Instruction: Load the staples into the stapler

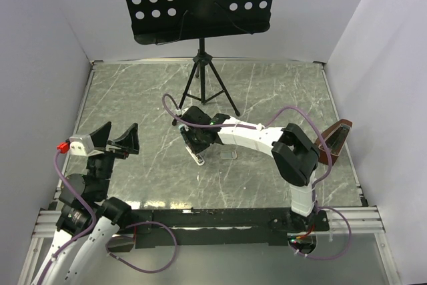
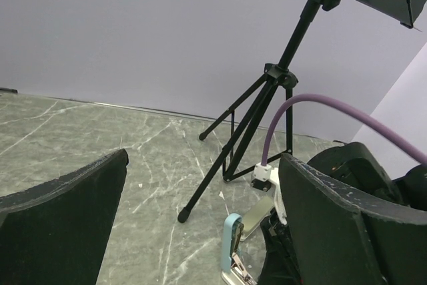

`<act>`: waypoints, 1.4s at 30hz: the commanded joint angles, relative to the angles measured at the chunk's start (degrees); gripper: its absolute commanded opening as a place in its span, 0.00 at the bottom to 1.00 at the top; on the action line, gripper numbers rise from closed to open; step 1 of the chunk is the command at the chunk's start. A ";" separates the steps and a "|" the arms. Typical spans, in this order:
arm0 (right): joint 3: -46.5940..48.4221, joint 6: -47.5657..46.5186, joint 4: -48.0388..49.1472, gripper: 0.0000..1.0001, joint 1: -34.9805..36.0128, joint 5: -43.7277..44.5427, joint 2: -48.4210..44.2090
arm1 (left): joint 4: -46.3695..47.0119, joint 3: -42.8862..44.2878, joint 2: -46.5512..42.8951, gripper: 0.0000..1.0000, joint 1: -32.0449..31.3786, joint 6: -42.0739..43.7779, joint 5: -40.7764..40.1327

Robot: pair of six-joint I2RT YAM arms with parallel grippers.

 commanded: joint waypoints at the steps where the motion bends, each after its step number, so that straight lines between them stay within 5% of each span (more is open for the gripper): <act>1: 0.93 -0.37 1.96 0.21 0.36 -0.59 1.20 | 0.93 0.38 -0.55 0.99 -0.20 0.79 0.02; 42: -0.22 -1.43 -0.41 0.27 1.07 2.58 3.93 | 0.93 0.38 -0.38 0.99 -0.20 0.79 0.46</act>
